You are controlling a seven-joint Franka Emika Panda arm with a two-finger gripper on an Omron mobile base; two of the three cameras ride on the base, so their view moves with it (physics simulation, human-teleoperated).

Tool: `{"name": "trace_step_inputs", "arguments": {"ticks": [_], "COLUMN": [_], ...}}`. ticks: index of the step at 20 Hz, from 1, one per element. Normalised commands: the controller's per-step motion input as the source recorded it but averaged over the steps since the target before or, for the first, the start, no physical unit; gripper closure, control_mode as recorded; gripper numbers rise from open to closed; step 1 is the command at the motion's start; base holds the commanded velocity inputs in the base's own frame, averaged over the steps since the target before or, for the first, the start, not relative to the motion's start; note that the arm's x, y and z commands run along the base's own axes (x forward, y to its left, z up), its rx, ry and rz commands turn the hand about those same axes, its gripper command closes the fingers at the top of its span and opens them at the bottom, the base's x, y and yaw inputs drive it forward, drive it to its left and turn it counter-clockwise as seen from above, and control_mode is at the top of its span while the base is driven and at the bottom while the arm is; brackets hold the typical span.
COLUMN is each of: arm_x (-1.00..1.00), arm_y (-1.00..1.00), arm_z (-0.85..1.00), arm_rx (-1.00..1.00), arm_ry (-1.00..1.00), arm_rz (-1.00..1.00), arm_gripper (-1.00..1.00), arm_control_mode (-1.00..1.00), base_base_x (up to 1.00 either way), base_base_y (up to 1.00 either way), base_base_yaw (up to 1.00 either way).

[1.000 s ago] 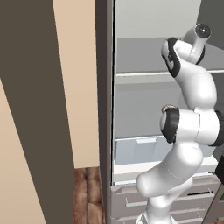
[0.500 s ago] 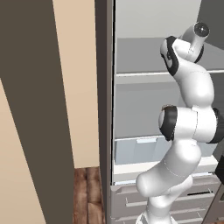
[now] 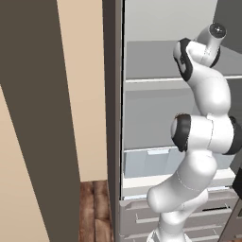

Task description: Take the cupcake and donut from the fridge and place them on the empty tray on the dining counter.

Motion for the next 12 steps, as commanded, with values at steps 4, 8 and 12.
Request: {"name": "trace_step_inputs", "arguments": {"ticks": [4, 8, 12], "arm_x": [0.03, -0.71, -0.84], "arm_y": [0.00, 0.01, 0.10], "arm_z": [0.00, -0.28, -0.49], "arm_rx": [0.00, 0.00, 0.00], "arm_ry": [0.00, -0.17, -0.26], "arm_rz": [0.00, 0.04, 0.07], "arm_gripper": [1.00, 1.00, 1.00], "arm_control_mode": [-1.00, -1.00, -1.00], "base_base_x": [0.00, 0.00, 0.00], "base_base_y": [0.00, 0.00, 0.00], "base_base_yaw": [0.00, 0.00, 0.00]}}
